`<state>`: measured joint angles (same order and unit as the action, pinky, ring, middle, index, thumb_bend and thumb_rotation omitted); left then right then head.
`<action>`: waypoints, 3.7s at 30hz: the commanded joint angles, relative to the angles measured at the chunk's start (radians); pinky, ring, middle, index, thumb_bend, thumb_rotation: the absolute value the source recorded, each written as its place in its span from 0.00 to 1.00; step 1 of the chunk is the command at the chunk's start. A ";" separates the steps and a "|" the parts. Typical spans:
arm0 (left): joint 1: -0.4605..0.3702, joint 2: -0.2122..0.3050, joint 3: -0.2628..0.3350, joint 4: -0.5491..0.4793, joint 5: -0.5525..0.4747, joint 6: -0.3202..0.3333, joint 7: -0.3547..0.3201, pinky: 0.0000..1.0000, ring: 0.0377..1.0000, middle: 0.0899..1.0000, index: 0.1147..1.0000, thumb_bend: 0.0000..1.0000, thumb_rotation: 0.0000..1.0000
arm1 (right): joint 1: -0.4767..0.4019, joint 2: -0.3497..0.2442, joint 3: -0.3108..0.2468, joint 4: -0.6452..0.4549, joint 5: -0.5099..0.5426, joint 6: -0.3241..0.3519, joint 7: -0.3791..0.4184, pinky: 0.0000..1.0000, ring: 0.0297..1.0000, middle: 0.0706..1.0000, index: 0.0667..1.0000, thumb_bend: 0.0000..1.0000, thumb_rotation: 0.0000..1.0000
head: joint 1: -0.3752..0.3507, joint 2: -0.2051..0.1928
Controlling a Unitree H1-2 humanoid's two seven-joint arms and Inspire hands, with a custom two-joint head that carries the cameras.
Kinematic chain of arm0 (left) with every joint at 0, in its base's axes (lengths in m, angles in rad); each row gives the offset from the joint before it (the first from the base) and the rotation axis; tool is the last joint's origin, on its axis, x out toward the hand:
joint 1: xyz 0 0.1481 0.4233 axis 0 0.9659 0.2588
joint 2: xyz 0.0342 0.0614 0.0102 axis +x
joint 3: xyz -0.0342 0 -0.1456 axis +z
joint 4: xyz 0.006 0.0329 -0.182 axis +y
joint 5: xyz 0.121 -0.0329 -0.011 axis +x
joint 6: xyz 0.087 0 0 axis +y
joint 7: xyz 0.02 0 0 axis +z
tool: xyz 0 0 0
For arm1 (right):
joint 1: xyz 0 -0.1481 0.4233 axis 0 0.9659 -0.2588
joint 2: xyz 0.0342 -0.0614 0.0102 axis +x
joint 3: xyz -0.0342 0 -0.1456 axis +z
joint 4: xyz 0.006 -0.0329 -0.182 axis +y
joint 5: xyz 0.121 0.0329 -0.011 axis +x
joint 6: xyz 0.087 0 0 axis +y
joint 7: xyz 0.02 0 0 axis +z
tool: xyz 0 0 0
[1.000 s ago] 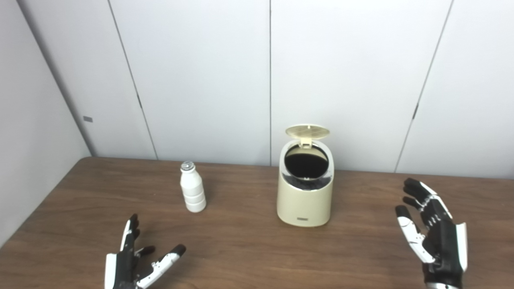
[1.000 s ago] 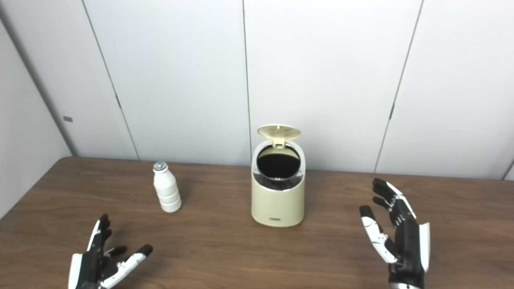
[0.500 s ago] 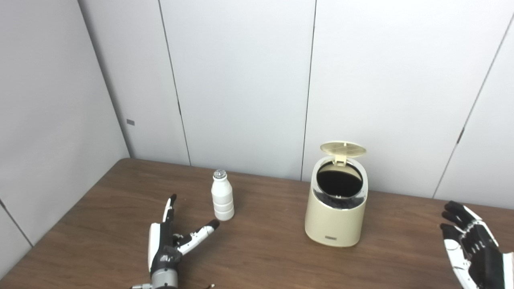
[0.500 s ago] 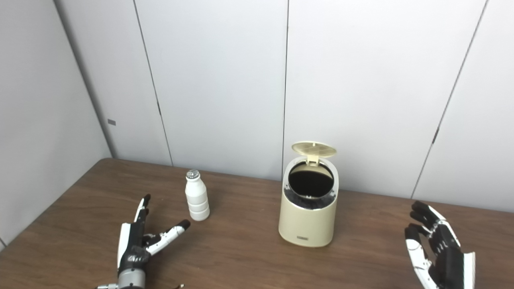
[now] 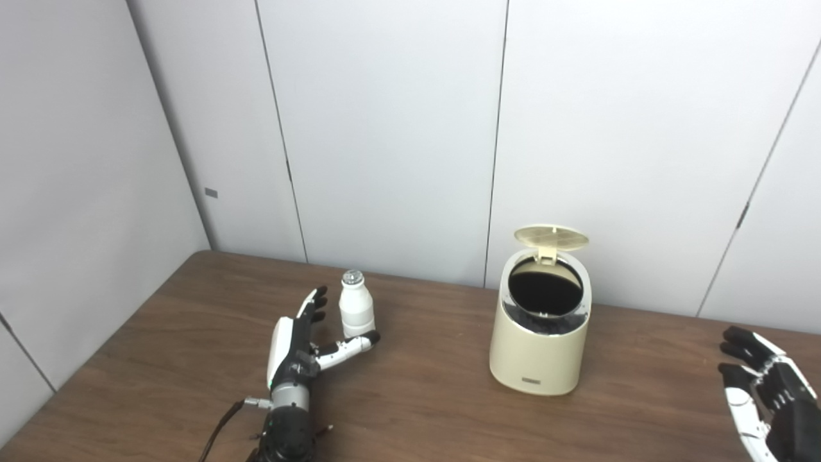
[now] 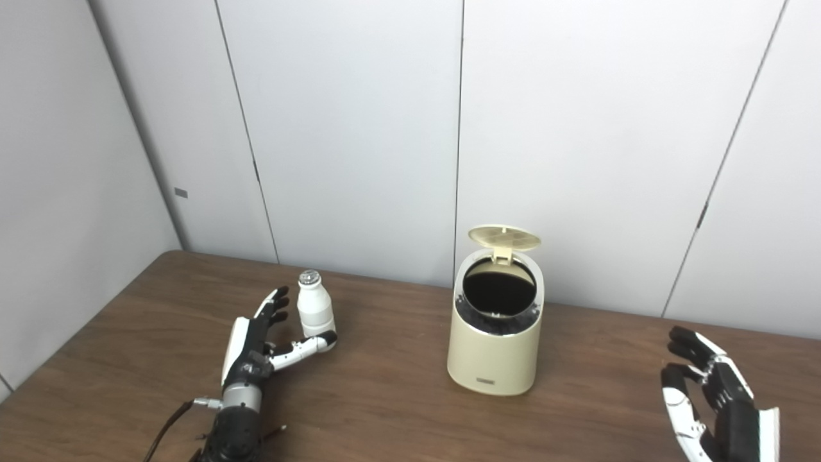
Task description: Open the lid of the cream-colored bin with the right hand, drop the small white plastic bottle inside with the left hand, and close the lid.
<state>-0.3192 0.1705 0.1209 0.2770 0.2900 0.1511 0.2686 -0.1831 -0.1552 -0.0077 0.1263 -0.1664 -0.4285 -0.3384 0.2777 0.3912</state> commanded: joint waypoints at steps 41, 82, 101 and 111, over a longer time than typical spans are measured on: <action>-0.081 -0.053 0.045 0.142 0.003 -0.262 0.298 0.78 0.56 0.47 0.38 0.51 0.00 | 0.019 0.081 -0.071 -0.132 -0.081 0.017 0.068 0.58 0.70 0.71 0.68 0.13 0.54 | -0.048 -0.007; -0.245 -0.205 -0.142 -0.040 0.030 -0.550 0.097 1.00 0.83 0.52 0.39 0.52 0.02 | 0.080 0.064 0.026 0.045 -0.117 -0.041 -0.145 0.66 0.73 0.73 0.70 0.23 0.44 | -0.267 -0.049; -0.364 -0.161 -0.273 0.247 0.165 -0.621 0.314 1.00 0.80 0.52 0.41 0.52 0.05 | 0.082 0.073 0.037 0.055 -0.156 -0.041 -0.197 0.66 0.73 0.73 0.70 0.24 0.50 | -0.311 -0.052; -0.397 -0.081 -0.440 0.354 0.260 -0.621 0.488 1.00 0.81 0.49 0.37 0.52 0.00 | 0.081 0.063 0.049 0.065 -0.162 -0.041 -0.222 0.68 0.75 0.74 0.71 0.23 0.51 | -0.320 -0.048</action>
<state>-0.6562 0.0880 -0.3079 0.6342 0.5318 -0.4482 0.7261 -0.1590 -0.0951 0.0273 0.1154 -0.3054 -0.4307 -0.5502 -0.0414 0.3451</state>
